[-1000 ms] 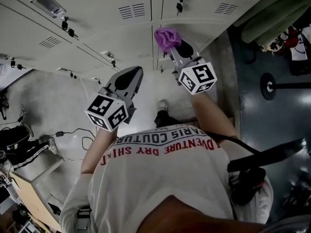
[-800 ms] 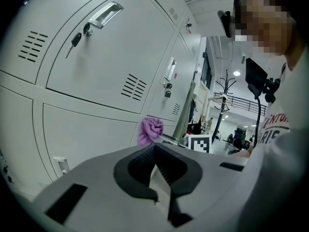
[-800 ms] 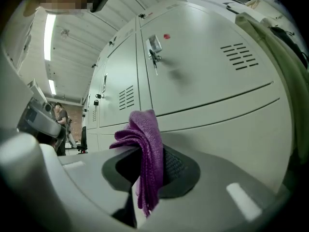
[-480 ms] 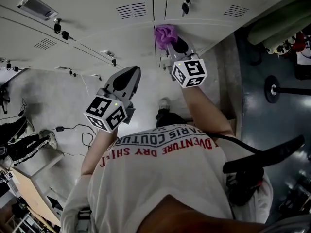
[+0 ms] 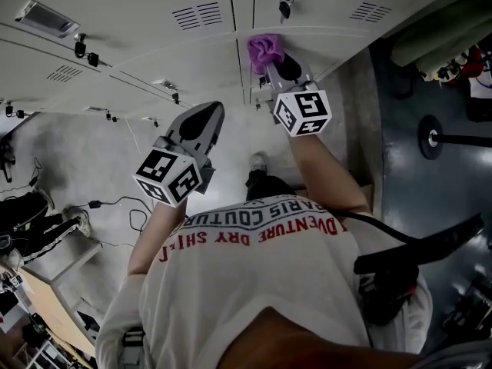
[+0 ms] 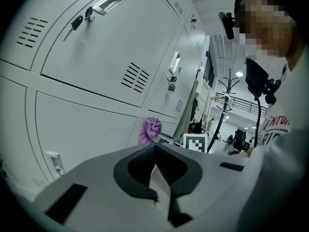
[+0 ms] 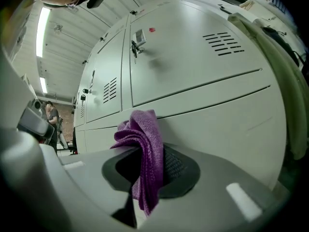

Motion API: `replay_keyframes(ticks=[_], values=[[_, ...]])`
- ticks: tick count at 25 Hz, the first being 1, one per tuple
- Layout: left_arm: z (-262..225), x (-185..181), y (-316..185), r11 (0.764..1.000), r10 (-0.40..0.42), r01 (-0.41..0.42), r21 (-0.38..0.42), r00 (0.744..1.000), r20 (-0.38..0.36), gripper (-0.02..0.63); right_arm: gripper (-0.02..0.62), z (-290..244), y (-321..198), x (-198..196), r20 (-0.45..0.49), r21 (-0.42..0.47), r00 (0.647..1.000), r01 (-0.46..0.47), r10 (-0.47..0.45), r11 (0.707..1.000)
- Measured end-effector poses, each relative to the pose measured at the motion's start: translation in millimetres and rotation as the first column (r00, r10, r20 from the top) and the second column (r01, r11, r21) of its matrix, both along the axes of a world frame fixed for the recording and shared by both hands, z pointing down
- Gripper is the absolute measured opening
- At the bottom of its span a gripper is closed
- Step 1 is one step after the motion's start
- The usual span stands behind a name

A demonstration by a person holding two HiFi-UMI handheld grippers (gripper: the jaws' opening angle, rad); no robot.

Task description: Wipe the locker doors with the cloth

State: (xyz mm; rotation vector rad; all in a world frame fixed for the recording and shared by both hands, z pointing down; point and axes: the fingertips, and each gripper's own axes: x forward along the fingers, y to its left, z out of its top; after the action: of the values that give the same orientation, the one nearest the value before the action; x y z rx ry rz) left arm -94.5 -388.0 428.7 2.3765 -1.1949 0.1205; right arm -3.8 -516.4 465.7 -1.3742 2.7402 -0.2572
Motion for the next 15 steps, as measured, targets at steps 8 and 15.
replay_keyframes(ticks=[8, 15], values=[[8, 20, -1, 0.999, 0.051, -0.051, -0.015, 0.999, 0.001, -0.001, 0.052, -7, -11, 60, -0.033, 0.045, 0.997, -0.063, 0.065, 0.997], [13, 35, -1, 0.995, 0.091, -0.091, -0.028, 0.996, 0.006, -0.001, 0.052, -5, -23, 135, -0.036, 0.042, 0.979, -0.198, 0.200, 0.979]])
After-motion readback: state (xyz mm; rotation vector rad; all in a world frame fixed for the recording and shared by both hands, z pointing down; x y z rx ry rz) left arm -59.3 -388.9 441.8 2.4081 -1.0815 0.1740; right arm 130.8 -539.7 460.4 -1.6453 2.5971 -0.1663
